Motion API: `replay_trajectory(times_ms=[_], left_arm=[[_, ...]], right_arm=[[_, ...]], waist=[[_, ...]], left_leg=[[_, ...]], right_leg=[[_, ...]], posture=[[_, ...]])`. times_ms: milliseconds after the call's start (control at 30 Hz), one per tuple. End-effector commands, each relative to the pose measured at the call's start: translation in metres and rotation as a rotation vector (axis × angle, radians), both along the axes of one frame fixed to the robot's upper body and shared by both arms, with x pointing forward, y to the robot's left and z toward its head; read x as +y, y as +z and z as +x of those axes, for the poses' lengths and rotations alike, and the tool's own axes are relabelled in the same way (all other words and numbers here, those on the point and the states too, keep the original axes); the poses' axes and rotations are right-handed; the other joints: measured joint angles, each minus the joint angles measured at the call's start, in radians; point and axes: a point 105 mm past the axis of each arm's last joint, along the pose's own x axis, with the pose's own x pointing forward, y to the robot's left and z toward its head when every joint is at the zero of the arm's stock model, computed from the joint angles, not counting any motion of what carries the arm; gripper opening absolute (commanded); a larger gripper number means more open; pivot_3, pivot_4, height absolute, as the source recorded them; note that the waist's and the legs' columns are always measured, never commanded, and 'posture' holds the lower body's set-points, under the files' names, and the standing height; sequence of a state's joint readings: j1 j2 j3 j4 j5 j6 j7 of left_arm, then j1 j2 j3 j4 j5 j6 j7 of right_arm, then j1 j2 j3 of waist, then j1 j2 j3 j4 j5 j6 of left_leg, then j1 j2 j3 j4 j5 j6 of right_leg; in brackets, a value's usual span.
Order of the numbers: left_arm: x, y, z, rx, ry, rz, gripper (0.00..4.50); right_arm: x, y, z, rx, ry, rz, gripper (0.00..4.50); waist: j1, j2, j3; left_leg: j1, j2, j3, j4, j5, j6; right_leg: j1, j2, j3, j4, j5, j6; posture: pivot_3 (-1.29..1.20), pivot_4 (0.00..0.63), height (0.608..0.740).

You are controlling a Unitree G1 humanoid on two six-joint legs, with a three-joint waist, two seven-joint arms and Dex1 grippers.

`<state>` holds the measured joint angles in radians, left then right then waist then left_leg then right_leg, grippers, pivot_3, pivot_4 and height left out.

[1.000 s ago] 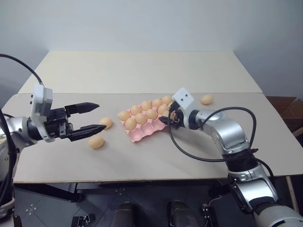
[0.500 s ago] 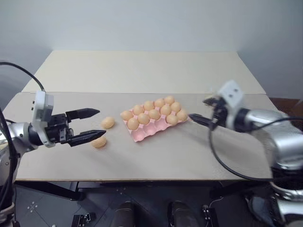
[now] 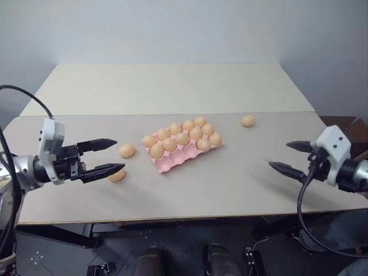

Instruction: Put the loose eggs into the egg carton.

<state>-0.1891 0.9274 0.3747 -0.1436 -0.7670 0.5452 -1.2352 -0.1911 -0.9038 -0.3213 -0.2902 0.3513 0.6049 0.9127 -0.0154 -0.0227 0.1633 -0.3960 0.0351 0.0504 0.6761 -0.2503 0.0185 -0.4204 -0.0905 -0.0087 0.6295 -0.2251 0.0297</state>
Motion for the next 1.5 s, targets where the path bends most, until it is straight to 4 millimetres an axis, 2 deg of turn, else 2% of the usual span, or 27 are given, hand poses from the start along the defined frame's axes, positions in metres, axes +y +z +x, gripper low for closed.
replay_trajectory(times_ms=[33, 167, 267, 467, 767, 1033, 1167, 1267, 1500], left_arm=[[0.000, 0.010, 0.000, -0.047, -0.006, 0.013, 4.50], [-0.002, 0.010, 0.000, -0.054, -0.005, 0.008, 4.50], [-0.001, 0.009, -0.002, -0.056, 0.000, 0.007, 4.50], [0.002, 0.011, -0.008, -0.062, 0.020, 0.010, 4.50], [0.004, 0.012, -0.013, -0.058, 0.033, 0.013, 4.50], [0.006, 0.014, -0.014, -0.059, 0.036, 0.022, 4.50], [0.007, 0.014, -0.013, -0.058, 0.036, 0.027, 4.50], [0.006, 0.014, -0.012, -0.057, 0.034, 0.028, 4.50], [0.005, 0.014, -0.016, -0.044, 0.032, 0.029, 4.50]], right_arm=[[-0.002, 0.003, 0.031, -0.045, -0.074, -0.045, 4.45], [-0.003, -0.001, 0.088, -0.055, -0.226, -0.035, 4.45], [0.004, 0.001, 0.124, -0.069, -0.305, 0.011, 4.45], [0.013, -0.008, 0.165, -0.074, -0.441, 0.042, 4.45], [0.026, -0.015, 0.180, -0.087, -0.509, 0.112, 4.45], [0.031, -0.016, 0.182, -0.084, -0.526, 0.167, 4.45], [0.035, -0.026, 0.181, -0.053, -0.534, 0.196, 4.45], [0.035, -0.032, 0.180, -0.046, -0.555, 0.219, 3.86], [0.038, -0.032, 0.181, -0.051, -0.547, 0.257, 1.34]], waist=[[-0.003, 0.000, 0.000], [-0.006, 0.000, 0.000], [-0.007, 0.000, 0.000], [-0.002, 0.000, 0.000], [-0.010, 0.000, 0.000], [-0.029, 0.000, 0.000], [-0.032, 0.000, 0.000], [-0.031, 0.000, 0.000], [-0.031, 0.000, 0.000]], left_leg=[[-0.001, 0.000, 0.000, 0.000, 0.000, 0.000], [-0.001, 0.000, 0.002, 0.000, 0.000, 0.000], [-0.001, 0.000, 0.002, -0.001, 0.000, 0.000], [-0.004, -0.001, 0.002, -0.002, 0.000, 0.000], [-0.003, -0.001, 0.003, -0.002, 0.000, 0.000], [-0.003, -0.001, 0.002, -0.002, 0.000, -0.001], [-0.003, 0.000, 0.002, -0.003, 0.000, -0.001], [-0.002, 0.000, 0.002, -0.003, 0.000, -0.001], [-0.003, 0.000, 0.002, -0.003, 0.000, -0.001]], right_leg=[[-0.001, 0.000, 0.000, 0.000, 0.000, -0.001], [-0.001, 0.000, 0.001, 0.000, 0.001, -0.002], [-0.002, 0.000, 0.002, 0.000, 0.002, -0.002], [-0.004, -0.001, 0.000, -0.002, 0.002, -0.002], [-0.003, -0.002, 0.000, 0.000, 0.003, -0.002], [-0.003, -0.001, 0.000, 0.000, 0.003, -0.002], [-0.003, -0.001, 0.001, 0.000, 0.004, -0.002], [-0.003, -0.001, 0.001, 0.000, 0.004, -0.002], [-0.003, -0.001, 0.001, 0.000, 0.004, -0.002]], posture=[[0.00, 0.150, 0.740], [0.00, 0.150, 0.740], [0.00, 0.150, 0.740], [0.00, 0.150, 0.740], [0.00, 0.150, 0.740], [0.00, 0.150, 0.740], [0.00, 0.150, 0.740], [0.00, 0.150, 0.740], [0.00, 0.150, 0.740]])
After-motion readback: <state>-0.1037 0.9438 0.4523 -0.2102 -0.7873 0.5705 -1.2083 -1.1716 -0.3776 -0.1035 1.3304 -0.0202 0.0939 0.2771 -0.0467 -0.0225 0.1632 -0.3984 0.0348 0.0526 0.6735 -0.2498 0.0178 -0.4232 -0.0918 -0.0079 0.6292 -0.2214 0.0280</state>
